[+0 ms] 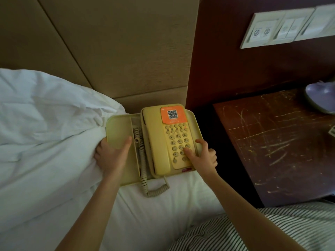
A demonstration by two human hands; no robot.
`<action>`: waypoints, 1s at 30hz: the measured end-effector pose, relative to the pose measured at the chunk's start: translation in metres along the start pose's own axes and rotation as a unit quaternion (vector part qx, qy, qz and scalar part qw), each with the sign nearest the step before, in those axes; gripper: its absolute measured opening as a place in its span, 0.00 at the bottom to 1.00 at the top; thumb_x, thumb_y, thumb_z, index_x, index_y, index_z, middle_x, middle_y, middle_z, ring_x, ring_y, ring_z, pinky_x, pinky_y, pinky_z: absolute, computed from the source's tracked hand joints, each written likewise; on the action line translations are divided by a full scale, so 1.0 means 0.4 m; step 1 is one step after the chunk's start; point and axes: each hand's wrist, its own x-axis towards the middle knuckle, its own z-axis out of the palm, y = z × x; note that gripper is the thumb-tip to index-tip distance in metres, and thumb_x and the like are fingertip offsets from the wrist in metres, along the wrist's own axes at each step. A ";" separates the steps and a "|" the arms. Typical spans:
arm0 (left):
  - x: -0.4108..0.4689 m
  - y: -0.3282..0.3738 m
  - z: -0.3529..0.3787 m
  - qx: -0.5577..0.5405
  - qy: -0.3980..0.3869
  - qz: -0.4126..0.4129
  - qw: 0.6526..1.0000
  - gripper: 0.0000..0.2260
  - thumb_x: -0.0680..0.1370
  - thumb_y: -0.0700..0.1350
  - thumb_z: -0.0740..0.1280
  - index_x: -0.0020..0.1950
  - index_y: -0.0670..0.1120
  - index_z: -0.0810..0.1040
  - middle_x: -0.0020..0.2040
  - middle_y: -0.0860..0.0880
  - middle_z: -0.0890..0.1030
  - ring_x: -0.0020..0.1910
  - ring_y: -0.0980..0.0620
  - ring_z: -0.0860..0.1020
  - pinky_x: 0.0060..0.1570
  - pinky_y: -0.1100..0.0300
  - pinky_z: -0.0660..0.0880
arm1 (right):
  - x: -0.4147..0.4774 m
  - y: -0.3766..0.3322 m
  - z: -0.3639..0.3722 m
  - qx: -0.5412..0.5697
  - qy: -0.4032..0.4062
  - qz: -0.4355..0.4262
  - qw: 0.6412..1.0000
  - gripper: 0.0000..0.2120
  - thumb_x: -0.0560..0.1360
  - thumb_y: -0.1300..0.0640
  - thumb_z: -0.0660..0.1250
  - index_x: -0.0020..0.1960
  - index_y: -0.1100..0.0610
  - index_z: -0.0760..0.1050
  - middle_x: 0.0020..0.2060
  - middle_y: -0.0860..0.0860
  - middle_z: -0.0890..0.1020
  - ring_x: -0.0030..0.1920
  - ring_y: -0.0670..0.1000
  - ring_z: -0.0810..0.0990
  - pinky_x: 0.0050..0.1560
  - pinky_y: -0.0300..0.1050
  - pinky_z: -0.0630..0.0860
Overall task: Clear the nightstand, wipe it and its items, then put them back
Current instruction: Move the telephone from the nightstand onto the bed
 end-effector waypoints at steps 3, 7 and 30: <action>-0.003 0.012 0.003 0.002 0.013 -0.009 1.000 0.38 0.68 0.60 0.72 0.70 0.41 0.65 0.69 0.39 0.66 0.69 0.40 0.61 0.67 0.49 0.57 | -0.003 0.000 0.010 0.002 0.010 -0.003 1.000 0.30 0.73 0.42 0.67 0.70 0.49 0.61 0.66 0.59 0.63 0.68 0.59 0.59 0.71 0.53 0.48; 0.020 -0.002 -0.013 -0.010 0.004 -0.020 1.000 0.36 0.67 0.60 0.72 0.68 0.42 0.68 0.68 0.40 0.69 0.68 0.40 0.63 0.67 0.47 0.60 | -0.013 0.007 0.004 0.019 -0.001 -0.005 1.000 0.31 0.72 0.42 0.68 0.70 0.47 0.60 0.64 0.58 0.64 0.67 0.59 0.60 0.71 0.54 0.51; -0.067 0.042 -0.036 0.018 -0.011 0.000 1.000 0.37 0.70 0.55 0.72 0.71 0.39 0.62 0.70 0.36 0.62 0.69 0.38 0.58 0.66 0.50 0.57 | -0.030 0.007 -0.001 -0.041 0.033 -0.033 0.998 0.43 0.71 0.40 0.69 0.74 0.55 0.51 0.69 0.59 0.60 0.69 0.61 0.60 0.69 0.55 0.55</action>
